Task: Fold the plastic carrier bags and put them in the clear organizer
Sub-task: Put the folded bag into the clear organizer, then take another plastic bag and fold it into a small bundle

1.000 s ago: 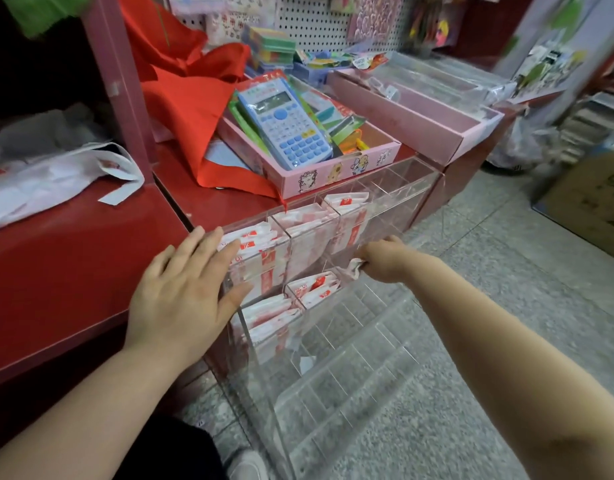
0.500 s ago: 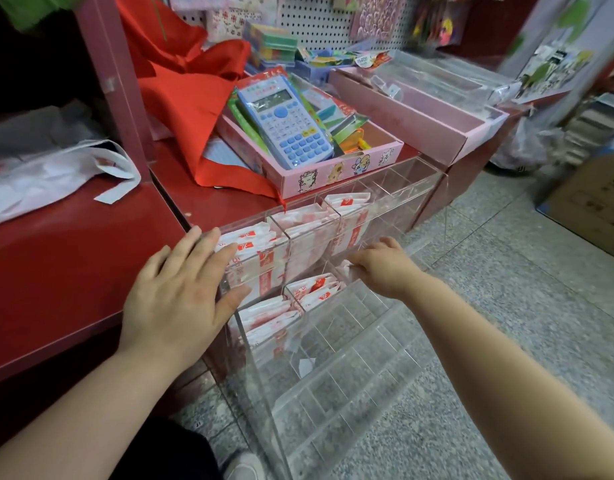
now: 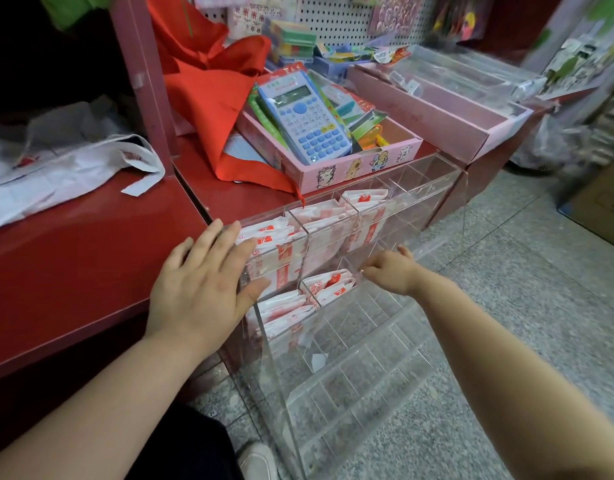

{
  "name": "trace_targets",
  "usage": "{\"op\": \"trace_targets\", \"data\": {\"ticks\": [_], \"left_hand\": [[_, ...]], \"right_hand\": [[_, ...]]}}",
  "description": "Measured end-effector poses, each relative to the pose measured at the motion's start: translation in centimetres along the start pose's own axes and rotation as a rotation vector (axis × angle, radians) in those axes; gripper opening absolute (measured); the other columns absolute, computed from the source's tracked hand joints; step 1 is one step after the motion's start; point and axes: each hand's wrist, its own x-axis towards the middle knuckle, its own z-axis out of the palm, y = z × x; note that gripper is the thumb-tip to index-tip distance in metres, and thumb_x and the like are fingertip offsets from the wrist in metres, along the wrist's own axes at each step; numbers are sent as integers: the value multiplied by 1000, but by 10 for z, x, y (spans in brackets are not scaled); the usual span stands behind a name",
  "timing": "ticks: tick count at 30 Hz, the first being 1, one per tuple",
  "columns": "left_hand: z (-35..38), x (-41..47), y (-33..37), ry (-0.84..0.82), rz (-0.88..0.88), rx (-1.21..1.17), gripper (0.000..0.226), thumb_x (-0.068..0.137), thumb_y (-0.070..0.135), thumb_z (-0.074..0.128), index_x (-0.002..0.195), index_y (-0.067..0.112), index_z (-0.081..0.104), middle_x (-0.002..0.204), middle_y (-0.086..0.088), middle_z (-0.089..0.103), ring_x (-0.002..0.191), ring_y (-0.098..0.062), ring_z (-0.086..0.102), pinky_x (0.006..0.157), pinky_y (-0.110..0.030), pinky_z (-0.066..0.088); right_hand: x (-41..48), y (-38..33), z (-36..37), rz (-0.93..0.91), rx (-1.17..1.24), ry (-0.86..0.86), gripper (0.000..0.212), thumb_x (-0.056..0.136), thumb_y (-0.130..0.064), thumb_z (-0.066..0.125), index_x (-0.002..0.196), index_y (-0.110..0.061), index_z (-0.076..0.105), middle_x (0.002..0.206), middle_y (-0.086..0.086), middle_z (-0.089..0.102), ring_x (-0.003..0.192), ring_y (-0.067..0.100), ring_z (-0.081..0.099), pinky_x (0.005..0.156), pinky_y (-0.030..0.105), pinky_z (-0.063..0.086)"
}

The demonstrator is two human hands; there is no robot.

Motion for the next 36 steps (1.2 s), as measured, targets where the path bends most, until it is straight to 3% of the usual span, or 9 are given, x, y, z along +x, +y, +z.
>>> {"op": "trace_targets", "data": {"ticks": [8, 12, 17, 19, 22, 25, 28, 34, 36], "left_hand": [[-14, 1, 3, -186, 10, -31, 85, 93, 58, 0, 113, 8, 65, 124, -15, 60, 116, -31, 56, 94, -38, 23], [-17, -6, -2, -74, -3, -134, 99, 62, 64, -14, 147, 25, 19, 155, 4, 11, 143, -12, 5, 107, -26, -10], [-55, -48, -40, 82, -45, -286, 43, 82, 38, 37, 98, 15, 71, 104, -1, 69, 110, -19, 58, 96, -27, 23], [-70, -73, -68, 103, -81, -259, 37, 81, 34, 41, 88, 16, 73, 92, 0, 71, 101, -10, 52, 92, -27, 29], [-94, -114, -115, 112, -235, -170, 40, 77, 35, 41, 83, 13, 73, 88, -3, 71, 90, -19, 65, 83, -35, 48], [-114, -154, -162, 14, -461, -44, 32, 79, 32, 53, 88, 9, 73, 95, -9, 71, 90, -32, 67, 77, -50, 49], [-123, -176, -190, -27, -690, -42, 28, 86, 25, 63, 107, 9, 69, 117, -11, 64, 114, -31, 56, 101, -49, 34], [-114, -183, -200, -40, -611, 49, 49, 74, 41, 36, 87, 13, 74, 92, -6, 72, 86, -26, 69, 69, -44, 54], [-113, -183, -202, -29, -612, 39, 49, 74, 41, 36, 86, 13, 74, 92, -6, 72, 86, -25, 69, 70, -43, 54]], "right_hand": [[-41, -8, -10, -88, 315, 329, 56, 63, -34, 35, 107, -19, 66, 115, -7, 64, 111, 8, 50, 110, 31, 7], [-71, -26, -22, -162, 336, 514, 49, 64, -28, 38, 98, -14, 70, 99, -6, 67, 86, -2, 50, 105, 29, 21], [-88, -71, -31, -315, 400, 687, 23, 76, -15, 53, 84, -8, 73, 81, -3, 70, 79, 18, 61, 90, 38, 42], [-90, -107, -32, -406, 424, 691, 16, 77, -6, 58, 84, -4, 72, 81, 4, 71, 77, 13, 60, 82, 26, 43], [-87, -169, -27, -581, 388, 699, 21, 68, -11, 58, 81, -3, 72, 76, 7, 70, 71, 13, 60, 70, 13, 37], [-75, -232, -14, -667, 297, 615, 25, 75, -21, 62, 93, -6, 71, 90, 8, 70, 85, 24, 64, 73, 17, 35], [-58, -296, -6, -696, 243, 555, 32, 83, -25, 63, 111, -10, 64, 112, 7, 64, 108, 24, 54, 87, 24, 36], [-31, -411, 1, -869, -95, 586, 66, 67, -21, 76, 127, -7, 52, 133, 18, 47, 124, 34, 41, 106, 43, 26], [-16, -431, 9, -936, -234, 677, 68, 45, -19, 83, 110, -8, 65, 116, 18, 61, 110, 36, 56, 98, 50, 38]]}}
